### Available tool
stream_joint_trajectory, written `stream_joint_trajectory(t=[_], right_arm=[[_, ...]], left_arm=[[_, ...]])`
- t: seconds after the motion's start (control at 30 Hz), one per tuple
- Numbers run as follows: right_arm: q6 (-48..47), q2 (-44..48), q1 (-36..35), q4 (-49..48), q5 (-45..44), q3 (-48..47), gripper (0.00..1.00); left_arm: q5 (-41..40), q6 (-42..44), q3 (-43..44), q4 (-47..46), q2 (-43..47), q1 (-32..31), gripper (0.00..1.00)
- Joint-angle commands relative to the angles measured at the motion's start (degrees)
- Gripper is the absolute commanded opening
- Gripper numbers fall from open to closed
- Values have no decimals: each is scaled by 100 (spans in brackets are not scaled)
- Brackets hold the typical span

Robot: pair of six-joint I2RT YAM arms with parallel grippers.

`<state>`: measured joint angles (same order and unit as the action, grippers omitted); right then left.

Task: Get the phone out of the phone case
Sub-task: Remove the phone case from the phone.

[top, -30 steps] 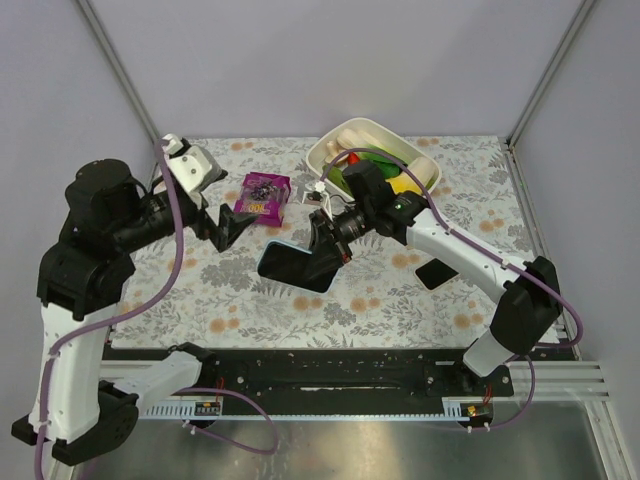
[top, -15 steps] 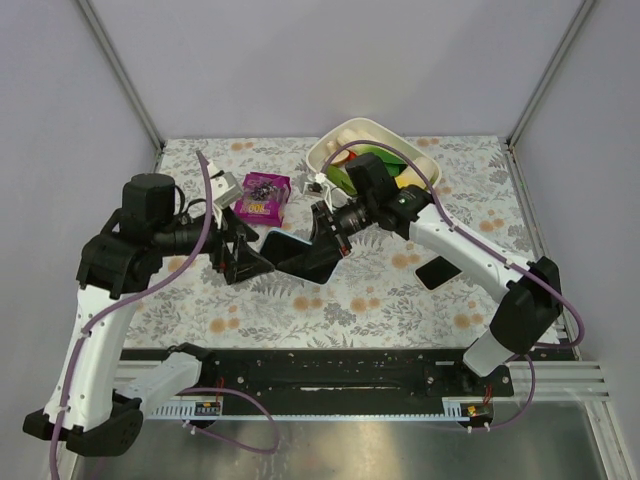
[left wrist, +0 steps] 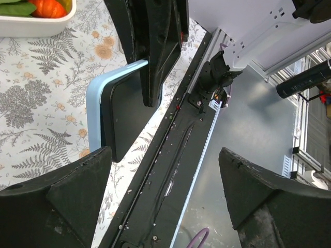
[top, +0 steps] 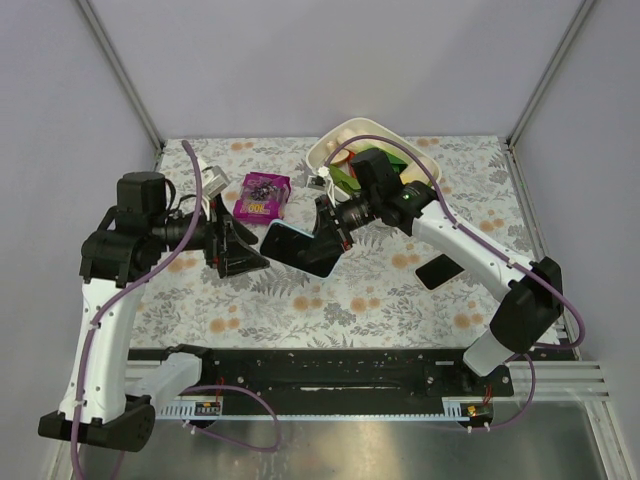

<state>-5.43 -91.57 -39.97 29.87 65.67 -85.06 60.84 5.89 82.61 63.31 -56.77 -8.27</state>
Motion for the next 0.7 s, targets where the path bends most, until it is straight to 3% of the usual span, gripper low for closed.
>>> stream_joint_trajectory(t=[0.0,0.67], right_arm=[[69,139,42,-165,139,-363,0],[165,201,50,-253,253,-354,0]], left_arm=[[192,-132,-227,-354,87,27,87],[350,-185,-658,-618,123,10,86]])
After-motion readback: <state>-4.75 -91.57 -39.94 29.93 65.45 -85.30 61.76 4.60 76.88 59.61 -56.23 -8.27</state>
